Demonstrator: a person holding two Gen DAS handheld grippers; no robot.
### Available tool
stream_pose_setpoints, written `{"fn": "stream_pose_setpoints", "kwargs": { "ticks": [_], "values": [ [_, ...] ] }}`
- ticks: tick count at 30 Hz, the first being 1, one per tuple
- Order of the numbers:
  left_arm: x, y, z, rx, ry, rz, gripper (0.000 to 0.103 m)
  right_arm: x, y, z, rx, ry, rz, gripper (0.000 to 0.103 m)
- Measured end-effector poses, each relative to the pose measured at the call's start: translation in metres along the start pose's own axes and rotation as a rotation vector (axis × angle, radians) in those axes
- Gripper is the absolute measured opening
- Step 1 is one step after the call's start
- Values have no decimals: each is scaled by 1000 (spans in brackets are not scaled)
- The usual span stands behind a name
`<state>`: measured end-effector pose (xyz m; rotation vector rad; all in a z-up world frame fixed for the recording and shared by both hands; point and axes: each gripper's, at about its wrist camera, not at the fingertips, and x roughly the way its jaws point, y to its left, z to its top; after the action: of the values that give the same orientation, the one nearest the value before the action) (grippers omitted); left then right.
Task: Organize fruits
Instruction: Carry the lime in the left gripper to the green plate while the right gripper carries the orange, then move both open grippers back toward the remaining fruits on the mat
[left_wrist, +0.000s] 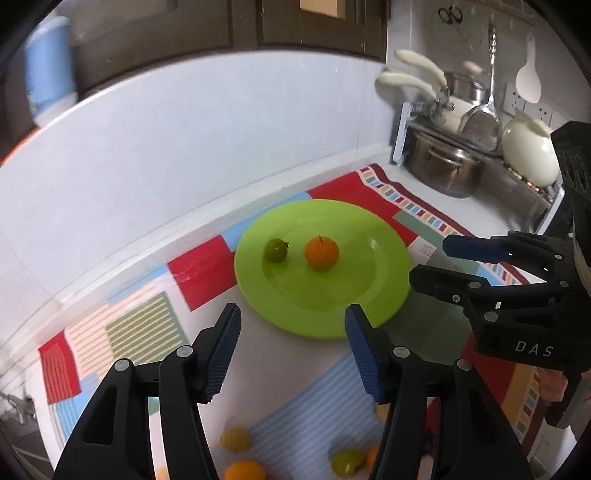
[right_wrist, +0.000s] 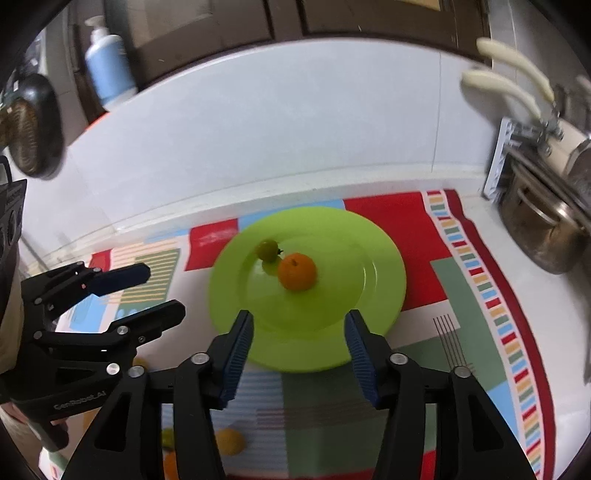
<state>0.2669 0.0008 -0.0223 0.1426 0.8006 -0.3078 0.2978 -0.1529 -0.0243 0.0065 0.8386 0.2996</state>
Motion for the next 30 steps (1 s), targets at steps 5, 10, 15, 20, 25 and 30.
{"fn": "stream_pose_setpoints", "kwargs": {
  "ticks": [5, 10, 15, 20, 25, 30],
  "values": [
    [-38, 0, -13, -17, -52, 11, 63, -27, 18, -9, -36, -40, -7, 57],
    [-73, -1, -26, -7, -106, 40, 68, -52, 39, -21, -70, -69, 11, 61],
    [-97, -3, -43, -9, -138, 58, 71, -68, 54, -34, -89, -78, 39, 61],
    [-113, -5, -62, -18, -146, 85, 74, -79, 69, -48, -116, -68, 62, 61],
    [-120, -4, -80, -29, -131, 101, 75, -79, 78, -61, -126, -33, 86, 61],
    [-121, -3, -96, -30, -107, 118, 75, -77, 86, -73, -139, 7, 100, 61]
  ]
}}
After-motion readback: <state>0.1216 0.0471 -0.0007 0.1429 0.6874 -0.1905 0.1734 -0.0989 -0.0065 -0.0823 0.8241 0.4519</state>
